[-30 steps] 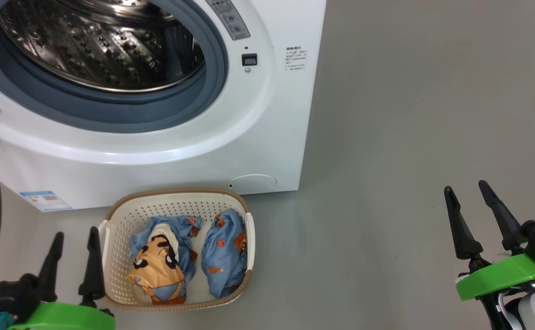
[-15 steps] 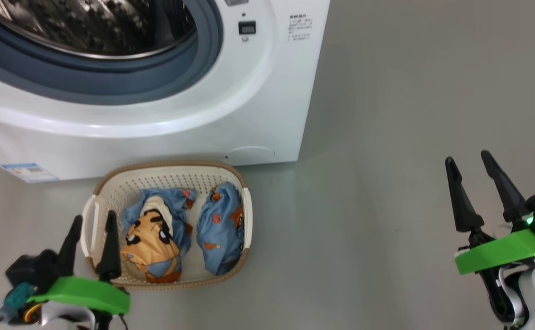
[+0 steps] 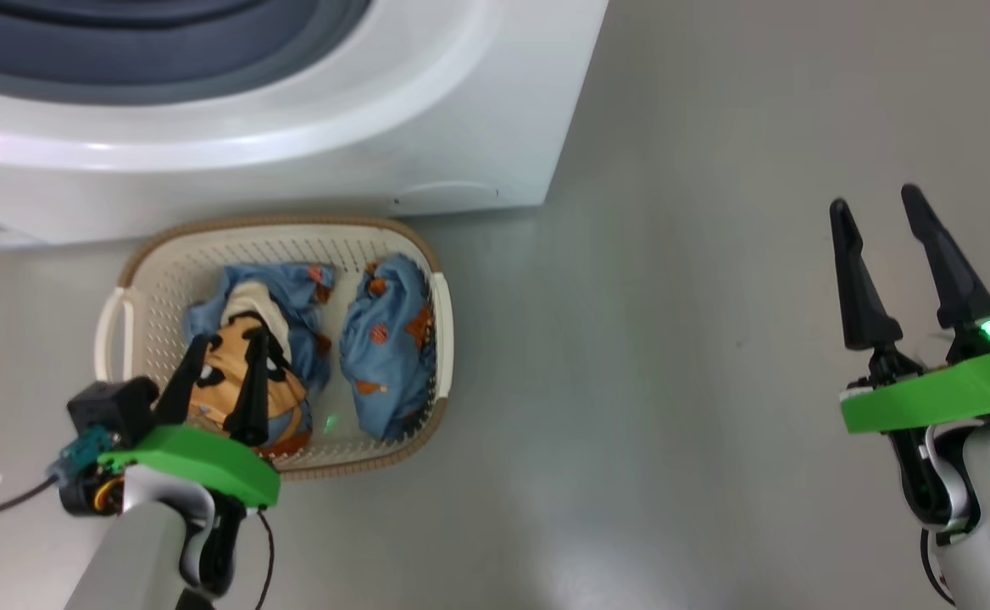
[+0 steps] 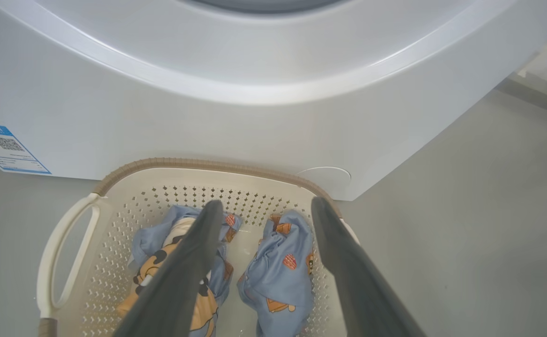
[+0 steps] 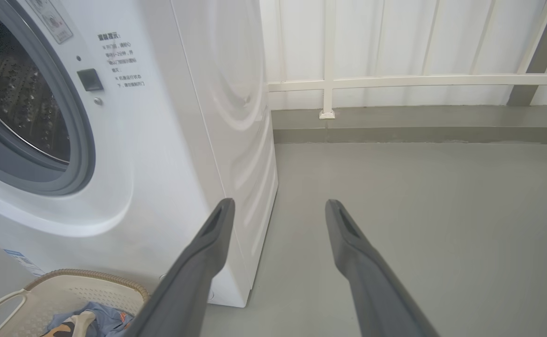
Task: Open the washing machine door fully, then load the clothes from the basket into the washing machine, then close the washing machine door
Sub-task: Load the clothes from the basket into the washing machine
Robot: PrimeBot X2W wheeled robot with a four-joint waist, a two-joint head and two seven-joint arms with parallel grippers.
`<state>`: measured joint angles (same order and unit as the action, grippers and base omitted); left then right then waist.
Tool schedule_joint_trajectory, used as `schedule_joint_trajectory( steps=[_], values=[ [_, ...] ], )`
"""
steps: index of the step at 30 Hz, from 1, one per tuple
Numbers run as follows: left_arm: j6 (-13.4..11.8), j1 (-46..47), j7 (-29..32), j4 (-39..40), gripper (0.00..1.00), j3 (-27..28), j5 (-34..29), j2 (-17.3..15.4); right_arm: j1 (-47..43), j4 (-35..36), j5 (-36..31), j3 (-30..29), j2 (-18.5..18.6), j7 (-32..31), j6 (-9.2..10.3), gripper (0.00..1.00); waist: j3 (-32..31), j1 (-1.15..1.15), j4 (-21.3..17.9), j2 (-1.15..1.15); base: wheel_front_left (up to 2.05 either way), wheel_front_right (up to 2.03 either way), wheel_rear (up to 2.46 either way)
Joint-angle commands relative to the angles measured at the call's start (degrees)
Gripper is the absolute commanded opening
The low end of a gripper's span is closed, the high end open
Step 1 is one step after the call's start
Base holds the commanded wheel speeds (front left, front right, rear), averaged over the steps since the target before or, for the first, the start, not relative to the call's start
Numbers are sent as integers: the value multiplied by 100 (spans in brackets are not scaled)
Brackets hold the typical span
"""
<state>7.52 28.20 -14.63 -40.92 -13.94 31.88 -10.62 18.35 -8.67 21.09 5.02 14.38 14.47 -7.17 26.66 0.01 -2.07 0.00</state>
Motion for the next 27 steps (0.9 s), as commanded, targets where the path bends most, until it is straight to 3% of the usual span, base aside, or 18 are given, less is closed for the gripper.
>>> schedule_joint_trajectory(
  steps=[1,17,27],
  values=[
    [-3,148,-37,-23,100,62,89,-181,69,169,-42,66,31,52,-32,100,377,-1,-69,0,0,0,0],
    [-3,1519,-23,-1348,100,-1575,1104,-344,636,333,-86,163,-64,52,-32,100,1493,-1,-307,0,0,0,0],
    [-3,2283,435,-1688,100,-2582,1855,-599,948,438,-109,252,-190,52,-32,100,2091,-1,-467,0,0,0,0]
  ],
)
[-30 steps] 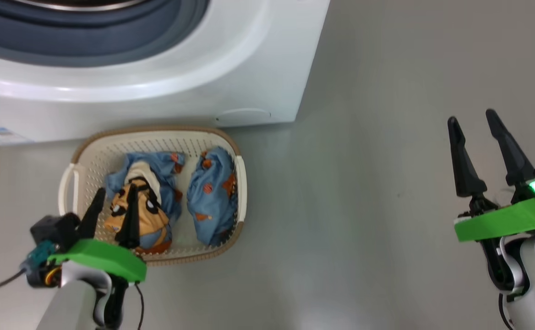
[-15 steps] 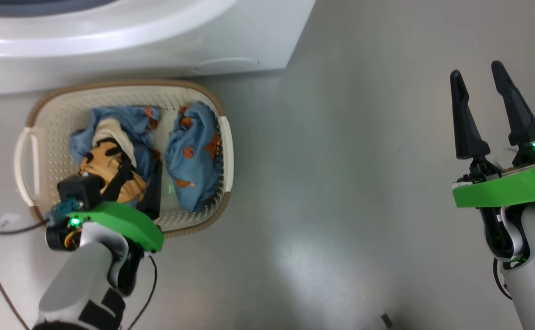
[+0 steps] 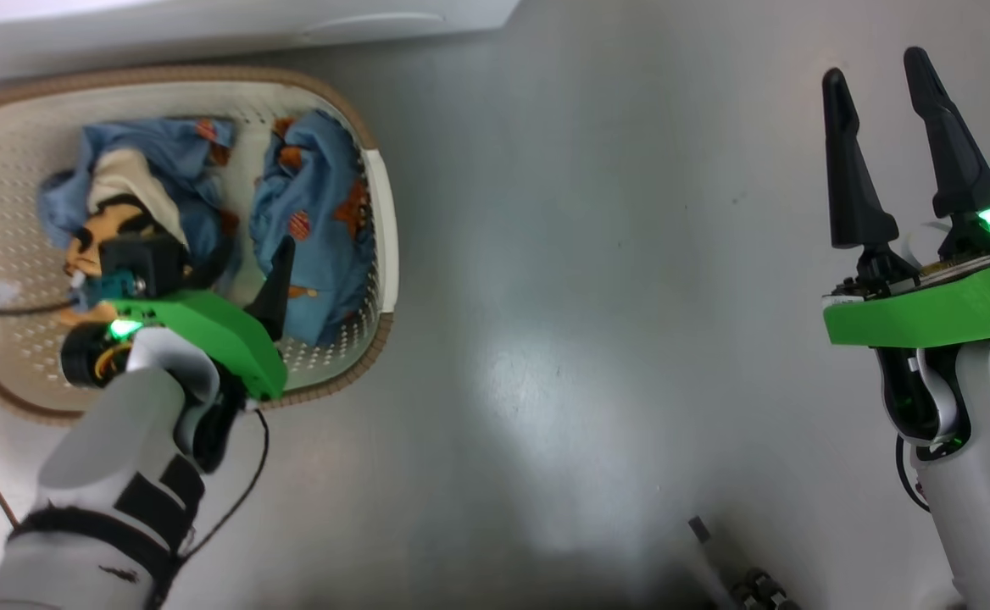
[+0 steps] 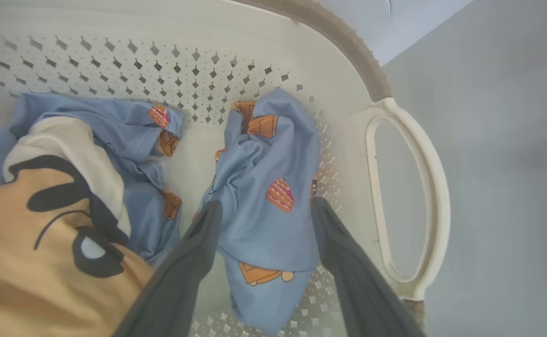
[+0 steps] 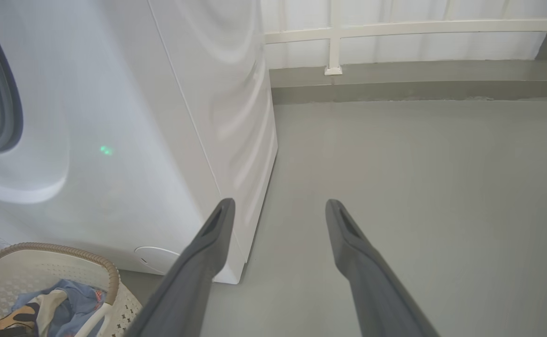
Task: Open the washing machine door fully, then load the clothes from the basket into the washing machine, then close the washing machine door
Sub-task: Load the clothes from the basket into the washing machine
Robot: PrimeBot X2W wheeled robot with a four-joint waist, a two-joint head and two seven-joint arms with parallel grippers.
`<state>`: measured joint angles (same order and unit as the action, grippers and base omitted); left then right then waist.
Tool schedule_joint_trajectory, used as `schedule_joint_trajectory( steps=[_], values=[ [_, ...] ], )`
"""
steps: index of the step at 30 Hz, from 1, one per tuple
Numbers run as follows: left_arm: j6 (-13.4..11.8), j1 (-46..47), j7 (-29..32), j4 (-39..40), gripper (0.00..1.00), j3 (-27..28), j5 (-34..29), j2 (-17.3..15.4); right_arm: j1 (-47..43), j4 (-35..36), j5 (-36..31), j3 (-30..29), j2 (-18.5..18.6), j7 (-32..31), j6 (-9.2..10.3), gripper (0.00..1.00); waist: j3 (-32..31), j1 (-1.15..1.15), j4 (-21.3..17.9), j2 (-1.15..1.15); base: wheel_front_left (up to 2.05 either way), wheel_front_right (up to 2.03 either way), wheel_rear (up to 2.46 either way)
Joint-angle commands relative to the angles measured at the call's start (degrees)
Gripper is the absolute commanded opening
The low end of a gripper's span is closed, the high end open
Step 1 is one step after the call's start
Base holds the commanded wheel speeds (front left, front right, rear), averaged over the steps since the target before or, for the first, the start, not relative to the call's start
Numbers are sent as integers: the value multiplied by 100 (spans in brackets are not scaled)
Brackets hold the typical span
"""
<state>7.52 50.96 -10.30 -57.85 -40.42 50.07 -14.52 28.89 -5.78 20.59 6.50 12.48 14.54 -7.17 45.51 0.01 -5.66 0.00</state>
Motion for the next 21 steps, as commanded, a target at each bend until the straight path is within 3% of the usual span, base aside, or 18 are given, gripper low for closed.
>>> schedule_joint_trajectory(
  steps=[1,11,21],
  values=[
    [-3,80,38,-25,100,-23,80,-239,-87,153,-58,115,-11,46,-32,100,255,-1,-124,0,0,0,0],
    [-3,715,528,-286,100,-690,647,-581,20,204,-37,162,-108,46,-32,100,644,-1,-384,0,0,0,0],
    [-3,1081,908,-455,100,-1011,1012,-703,27,243,-33,186,-194,46,-32,100,852,-1,-519,0,0,0,0]
  ],
)
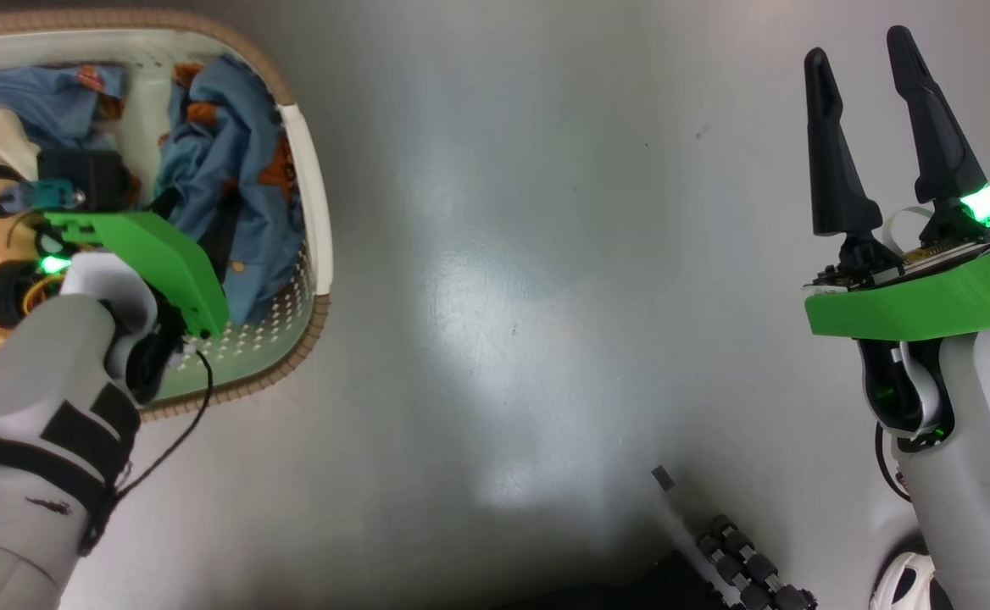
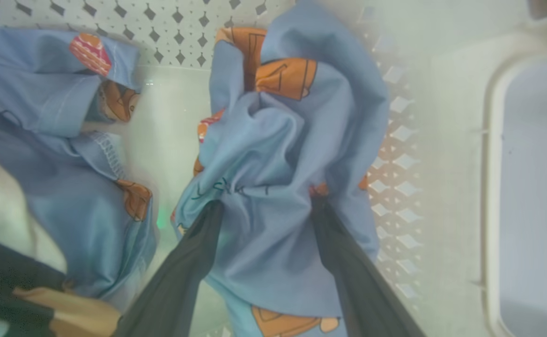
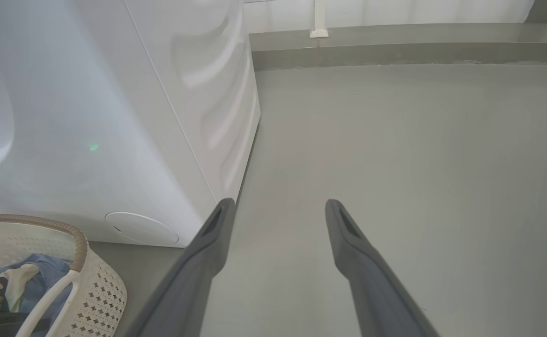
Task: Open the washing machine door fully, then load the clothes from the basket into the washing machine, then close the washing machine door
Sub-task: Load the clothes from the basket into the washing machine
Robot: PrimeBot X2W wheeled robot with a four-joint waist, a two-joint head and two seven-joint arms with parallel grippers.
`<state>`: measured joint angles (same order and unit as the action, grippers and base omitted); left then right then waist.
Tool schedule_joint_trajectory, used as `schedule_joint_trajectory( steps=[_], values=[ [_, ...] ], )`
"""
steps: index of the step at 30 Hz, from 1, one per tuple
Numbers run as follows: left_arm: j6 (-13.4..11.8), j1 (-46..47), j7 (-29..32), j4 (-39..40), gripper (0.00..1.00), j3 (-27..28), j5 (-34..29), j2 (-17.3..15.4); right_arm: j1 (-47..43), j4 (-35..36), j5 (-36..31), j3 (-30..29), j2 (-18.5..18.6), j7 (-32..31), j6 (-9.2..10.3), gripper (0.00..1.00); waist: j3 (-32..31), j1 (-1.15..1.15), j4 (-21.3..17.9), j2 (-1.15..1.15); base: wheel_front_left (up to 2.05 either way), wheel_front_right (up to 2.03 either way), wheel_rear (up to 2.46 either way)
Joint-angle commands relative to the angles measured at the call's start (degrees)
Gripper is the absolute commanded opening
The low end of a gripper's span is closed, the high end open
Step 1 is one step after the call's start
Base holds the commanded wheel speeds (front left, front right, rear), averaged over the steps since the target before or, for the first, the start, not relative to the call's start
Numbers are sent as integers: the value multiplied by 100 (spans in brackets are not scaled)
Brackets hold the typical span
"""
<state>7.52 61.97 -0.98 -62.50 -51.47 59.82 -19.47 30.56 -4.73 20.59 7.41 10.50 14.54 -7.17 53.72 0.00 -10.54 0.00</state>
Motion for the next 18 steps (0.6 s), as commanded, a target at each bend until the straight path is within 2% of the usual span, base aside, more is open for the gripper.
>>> schedule_joint_trajectory(
  steps=[1,6,7,8,9,10,18],
  values=[
    [-3,5,15,21,100,76,100,-215,-136,141,-34,101,-7,46,-32,100,47,0,-44,0,0,0,0],
    [-3,106,162,84,100,-96,302,-313,-117,170,-35,147,-55,46,-32,100,113,0,-116,0,0,0,0],
    [-3,122,188,88,76,-143,326,-330,-118,175,-34,153,-61,46,-32,100,120,0,-128,0,0,0,0],
    [-3,139,201,95,38,-180,357,-344,-119,176,-31,157,-66,46,-32,100,126,0,-139,0,0,0,0],
    [-3,156,207,97,10,-210,390,-352,-121,178,-28,158,-67,46,-32,100,130,0,-147,0,0,0,0],
    [-3,173,214,97,0,-240,424,-355,-122,178,-26,158,-66,46,-32,100,131,0,-151,0,0,0,0],
    [-3,185,79,140,0,-429,731,-300,-112,145,-29,114,-51,46,-32,100,-7,0,-91,0,0,0,0]
  ],
)
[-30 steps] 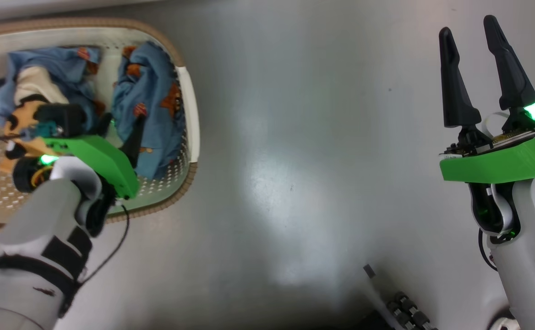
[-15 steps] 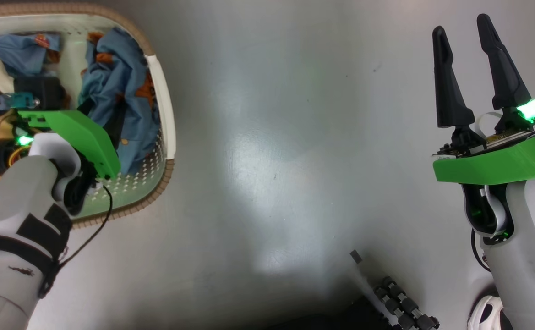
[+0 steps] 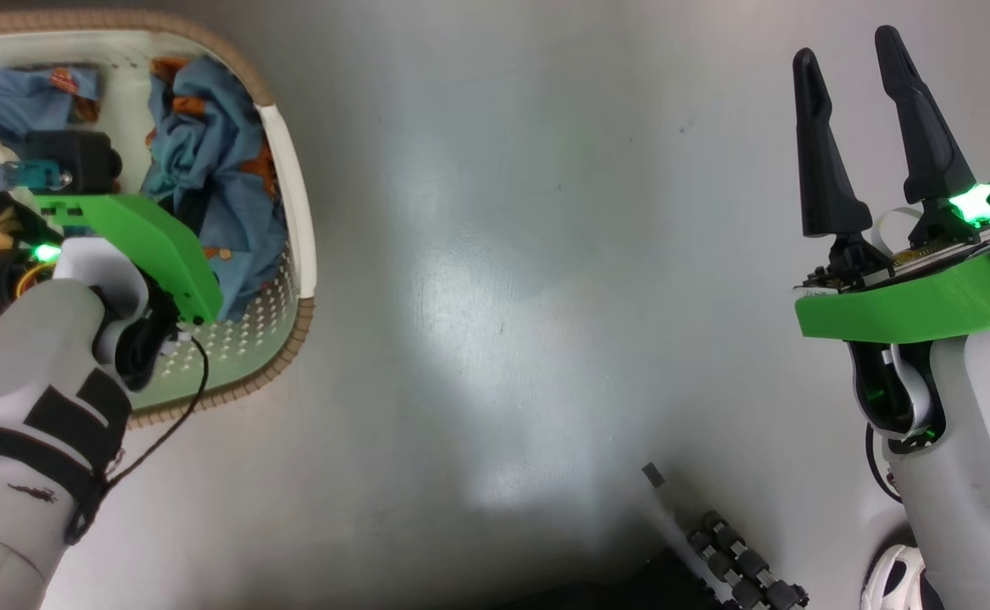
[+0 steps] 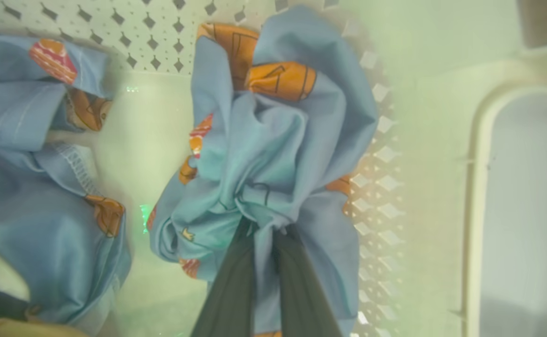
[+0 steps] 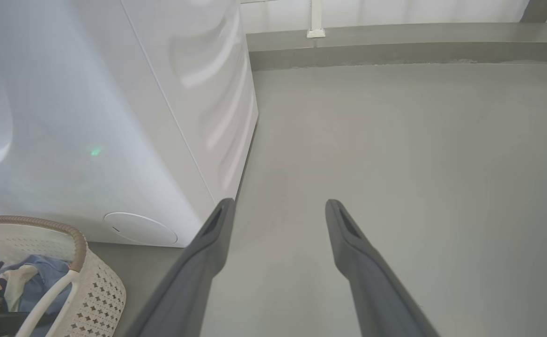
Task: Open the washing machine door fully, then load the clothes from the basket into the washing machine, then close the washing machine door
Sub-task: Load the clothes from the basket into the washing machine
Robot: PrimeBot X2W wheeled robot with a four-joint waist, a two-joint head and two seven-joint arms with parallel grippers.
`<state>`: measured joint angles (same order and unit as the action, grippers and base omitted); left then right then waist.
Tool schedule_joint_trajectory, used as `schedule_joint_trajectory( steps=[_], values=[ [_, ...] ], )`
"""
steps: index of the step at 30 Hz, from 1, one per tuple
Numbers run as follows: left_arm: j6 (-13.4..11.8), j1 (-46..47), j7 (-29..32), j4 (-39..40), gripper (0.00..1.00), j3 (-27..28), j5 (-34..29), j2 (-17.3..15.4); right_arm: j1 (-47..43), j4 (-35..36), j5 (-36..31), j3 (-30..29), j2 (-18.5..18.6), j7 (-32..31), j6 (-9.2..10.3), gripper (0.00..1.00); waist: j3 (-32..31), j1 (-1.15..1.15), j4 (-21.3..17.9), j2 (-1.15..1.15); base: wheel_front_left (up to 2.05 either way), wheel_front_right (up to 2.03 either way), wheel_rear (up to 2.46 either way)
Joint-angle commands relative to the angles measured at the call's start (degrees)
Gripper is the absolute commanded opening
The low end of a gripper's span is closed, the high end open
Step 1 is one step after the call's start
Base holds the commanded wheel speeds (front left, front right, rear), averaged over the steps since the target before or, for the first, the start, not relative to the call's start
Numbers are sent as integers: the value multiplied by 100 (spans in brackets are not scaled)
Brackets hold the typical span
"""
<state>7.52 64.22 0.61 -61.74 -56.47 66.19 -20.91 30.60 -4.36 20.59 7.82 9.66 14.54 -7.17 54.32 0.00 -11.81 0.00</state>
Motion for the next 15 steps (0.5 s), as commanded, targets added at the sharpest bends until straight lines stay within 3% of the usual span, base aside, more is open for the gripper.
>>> schedule_joint_trajectory(
  steps=[1,15],
  values=[
    [-3,-63,-121,69,0,63,144,-148,-113,105,-31,70,33,46,-32,100,-105,0,53,0,0,0,0],
    [-3,-641,-1164,217,0,-43,711,-128,-243,-52,-36,77,153,46,-32,100,-999,0,387,0,0,0,0]
  ],
)
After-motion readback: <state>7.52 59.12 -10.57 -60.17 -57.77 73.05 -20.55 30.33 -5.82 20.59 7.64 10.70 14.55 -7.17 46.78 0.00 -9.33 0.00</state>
